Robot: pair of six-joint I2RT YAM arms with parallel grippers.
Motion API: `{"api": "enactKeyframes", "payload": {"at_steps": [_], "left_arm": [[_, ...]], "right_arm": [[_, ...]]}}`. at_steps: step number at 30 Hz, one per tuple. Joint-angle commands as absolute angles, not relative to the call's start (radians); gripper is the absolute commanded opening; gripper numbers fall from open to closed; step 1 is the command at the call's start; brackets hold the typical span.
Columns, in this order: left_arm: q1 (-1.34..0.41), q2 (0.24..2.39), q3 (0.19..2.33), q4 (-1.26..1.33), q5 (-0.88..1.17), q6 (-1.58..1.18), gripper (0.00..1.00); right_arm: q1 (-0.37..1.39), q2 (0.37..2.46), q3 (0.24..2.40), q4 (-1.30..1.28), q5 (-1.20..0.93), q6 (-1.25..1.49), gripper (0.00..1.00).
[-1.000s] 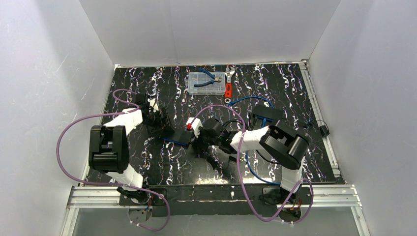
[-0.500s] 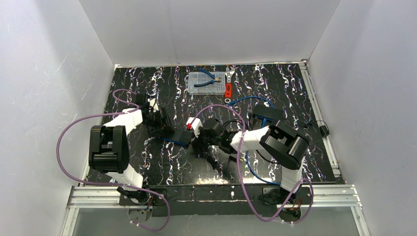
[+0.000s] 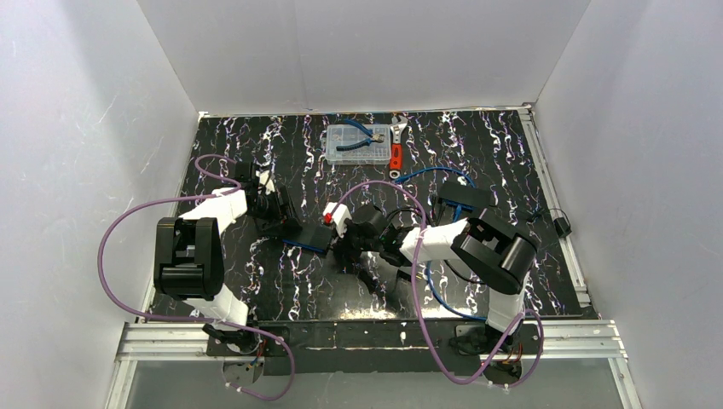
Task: Insert the plug into the switch port
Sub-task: Insert the power into the switch port.
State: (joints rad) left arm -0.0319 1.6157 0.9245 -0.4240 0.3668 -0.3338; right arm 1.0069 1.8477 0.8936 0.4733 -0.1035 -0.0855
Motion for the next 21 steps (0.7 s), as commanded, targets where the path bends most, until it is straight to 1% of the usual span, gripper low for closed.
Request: {"api": "enactKeyframes", "payload": {"at_steps": [1,10,15,21], "left_arm": [[-0.033,1.622,0.937,-0.457,0.410,-0.330,0.68],[-0.033,1.625,0.937,-0.458,0.418,-0.331,0.67],[-0.036,1.623,0.933,-0.460,0.429,-0.332,0.66],[-0.092,1.615,0.922,-0.491,0.414,-0.319,0.65]], "right_arm": [[1.003,1.805,0.923,0.562,-0.104,-0.094,0.01],[1.003,1.820,0.930,0.569,-0.113,-0.092,0.01],[1.003,1.827,0.908,0.618,-0.116,-0.094,0.01],[1.004,1.821,0.891,0.659,-0.146,-0.115,0.01]]}}
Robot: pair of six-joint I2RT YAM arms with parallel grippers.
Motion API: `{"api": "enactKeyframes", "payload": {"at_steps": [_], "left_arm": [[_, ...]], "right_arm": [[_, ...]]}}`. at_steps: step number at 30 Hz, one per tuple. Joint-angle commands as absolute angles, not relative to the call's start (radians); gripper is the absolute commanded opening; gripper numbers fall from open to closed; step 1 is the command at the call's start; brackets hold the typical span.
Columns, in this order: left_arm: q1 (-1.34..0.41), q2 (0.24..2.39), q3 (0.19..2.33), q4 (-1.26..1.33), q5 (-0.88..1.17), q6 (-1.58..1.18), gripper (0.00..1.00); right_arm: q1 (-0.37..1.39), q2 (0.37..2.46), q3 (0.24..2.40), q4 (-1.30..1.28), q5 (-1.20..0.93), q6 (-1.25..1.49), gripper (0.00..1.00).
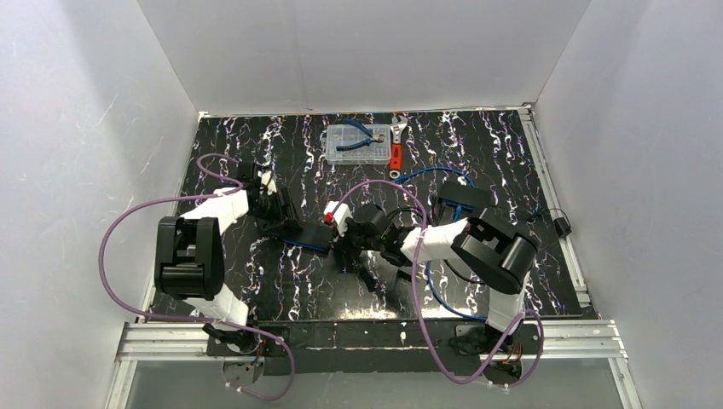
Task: Insert the plug into the switch port
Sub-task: Insert the power into the switch port.
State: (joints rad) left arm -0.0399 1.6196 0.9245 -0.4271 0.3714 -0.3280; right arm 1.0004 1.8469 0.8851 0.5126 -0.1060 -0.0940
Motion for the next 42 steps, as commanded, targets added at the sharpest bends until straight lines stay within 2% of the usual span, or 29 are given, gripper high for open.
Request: {"api": "enactKeyframes", "payload": {"at_steps": [1,18,30,36,42], "left_arm": [[-0.105,1.615,0.922,-0.498,0.408,-0.316,0.65],[-0.246,1.522,0.851,-0.502,0.436,-0.365,0.58],[-0.264,1.316,0.746,-0.468,0.512,-0.453,0.56],[-0.282,1.200,0.686,-0.463,0.537,-0.501,0.56],[-0.296,1.127,0.623,-0.470,0.529,-0.551,0.59]], "right_arm": [[1.002,1.819,0.894,0.658,-0.156,-0.121,0.01],[0.993,1.786,0.963,0.602,-0.361,-0.204,0.01],[0.993,1.685,0.917,0.540,-0.533,-0.248,0.01],[0.993,1.605,0.859,0.424,-0.637,-0.298,0.01],[0.993,1.607,0.855,0.260,-0.649,-0.334,0.01]]}}
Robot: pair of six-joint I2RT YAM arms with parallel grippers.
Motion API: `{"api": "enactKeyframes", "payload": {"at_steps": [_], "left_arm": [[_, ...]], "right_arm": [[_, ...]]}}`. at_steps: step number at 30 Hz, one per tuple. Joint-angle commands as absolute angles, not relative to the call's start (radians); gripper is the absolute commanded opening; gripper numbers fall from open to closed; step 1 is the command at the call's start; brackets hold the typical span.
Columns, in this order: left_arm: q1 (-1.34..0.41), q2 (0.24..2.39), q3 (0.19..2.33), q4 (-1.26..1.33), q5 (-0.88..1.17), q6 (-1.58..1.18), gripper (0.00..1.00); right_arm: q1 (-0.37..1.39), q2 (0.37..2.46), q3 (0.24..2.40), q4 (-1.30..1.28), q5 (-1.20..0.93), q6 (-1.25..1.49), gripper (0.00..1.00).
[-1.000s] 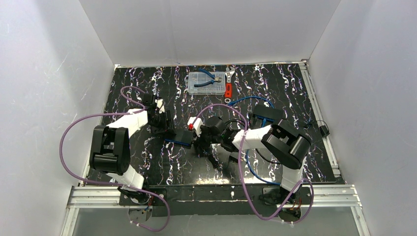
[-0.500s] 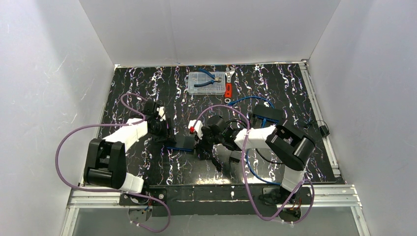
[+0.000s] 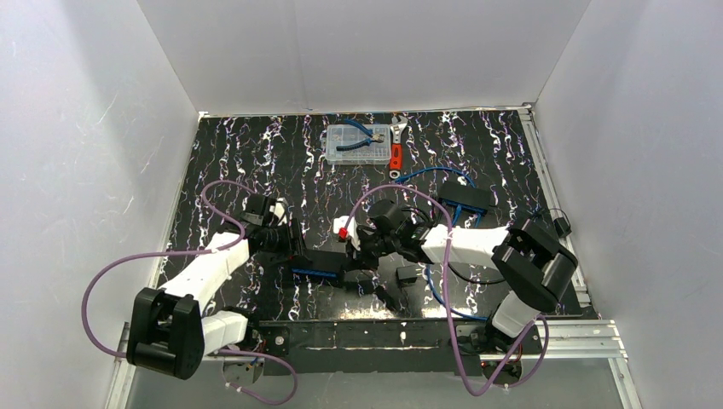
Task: Insert the plug into the switch port
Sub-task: Insert the power into the switch port.
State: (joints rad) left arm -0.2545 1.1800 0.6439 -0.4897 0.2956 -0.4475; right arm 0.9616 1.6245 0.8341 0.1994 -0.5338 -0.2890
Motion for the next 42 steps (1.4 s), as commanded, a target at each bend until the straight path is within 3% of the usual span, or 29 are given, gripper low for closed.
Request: {"api": "enactKeyframes", "payload": {"at_steps": [1,8,13,20,30,32,35,37,42], "left_arm": [[-0.298,1.116,0.612,-0.470,0.525,-0.564,0.59],[-0.316,1.044,0.563,-0.474,0.480,-0.634,0.63],[-0.318,1.031,0.538,-0.476,0.470,-0.665,0.62],[-0.318,0.975,0.571,-0.539,0.417,-0.667,0.73],[-0.319,0.834,0.662,-0.636,0.329,-0.629,0.89],[-0.318,0.816,0.679,-0.638,0.326,-0.610,0.97],[-0.318,0.795,0.701,-0.634,0.313,-0.585,0.98],[-0.318,0.791,0.715,-0.629,0.313,-0.571,0.98],[-0.318,0.797,0.745,-0.632,0.312,-0.539,0.98]], "right_arm": [[0.993,1.613,0.849,0.252,-0.647,-0.332,0.01],[0.996,1.662,0.828,0.196,-0.601,-0.311,0.02],[0.997,1.669,0.819,0.153,-0.545,-0.321,0.08],[0.997,1.537,0.776,0.132,-0.417,-0.310,0.29],[0.995,1.252,0.765,-0.084,-0.064,-0.188,0.41],[0.990,1.172,0.742,-0.111,0.020,-0.140,0.52],[0.975,1.082,0.694,-0.123,0.149,0.000,0.70],[0.970,1.058,0.694,-0.186,0.218,0.093,0.76],[0.968,1.081,0.744,-0.416,0.181,0.241,0.78]]}}
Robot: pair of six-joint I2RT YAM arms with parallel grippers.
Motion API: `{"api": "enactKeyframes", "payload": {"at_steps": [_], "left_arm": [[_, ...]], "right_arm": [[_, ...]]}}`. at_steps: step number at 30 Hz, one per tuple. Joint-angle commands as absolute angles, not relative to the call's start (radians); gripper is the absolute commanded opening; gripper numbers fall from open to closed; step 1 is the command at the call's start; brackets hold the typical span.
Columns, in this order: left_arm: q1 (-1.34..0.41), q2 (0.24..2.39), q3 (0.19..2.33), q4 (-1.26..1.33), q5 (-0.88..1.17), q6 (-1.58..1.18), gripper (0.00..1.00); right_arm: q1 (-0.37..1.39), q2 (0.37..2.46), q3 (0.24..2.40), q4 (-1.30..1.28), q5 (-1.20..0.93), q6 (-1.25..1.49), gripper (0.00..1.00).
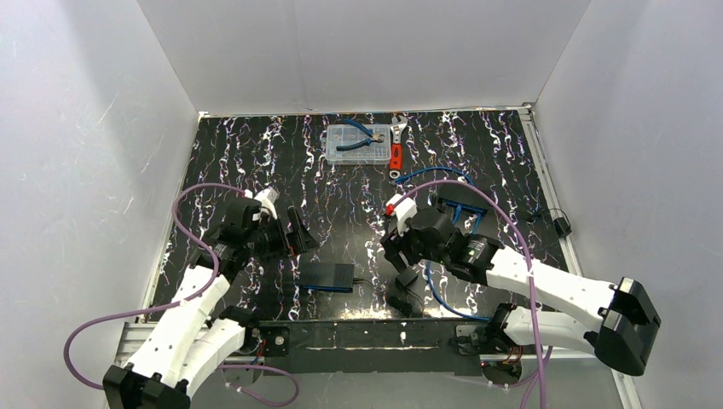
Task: Insert the plug into the switch port
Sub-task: Insert the power into the switch port, then move the power at the center of the board.
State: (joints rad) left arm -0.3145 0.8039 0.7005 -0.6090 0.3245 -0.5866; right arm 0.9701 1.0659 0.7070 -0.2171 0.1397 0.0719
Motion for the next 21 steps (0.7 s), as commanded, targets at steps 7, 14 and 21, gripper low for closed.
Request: {"api": "enactKeyframes", "payload": {"at_steps": [7,14,21], "left_arm": [[-0.319,0.802,0.741,-0.630,0.311,-0.498,0.98],[-0.318,0.849,0.752,-0.627,0.312,-0.477,0.98],[-0.318,0.866,0.761,-0.615,0.302,-0.478,0.98]], "right_arm": [[0.969,1.063,0.671,-0.451,0.070,0.387,0.75],[0.981,1.116,0.627,-0.461,0.007,0.466,0.67],[0.992,1.153,0.594,-0.420,0.015,0.531,0.57]]}}
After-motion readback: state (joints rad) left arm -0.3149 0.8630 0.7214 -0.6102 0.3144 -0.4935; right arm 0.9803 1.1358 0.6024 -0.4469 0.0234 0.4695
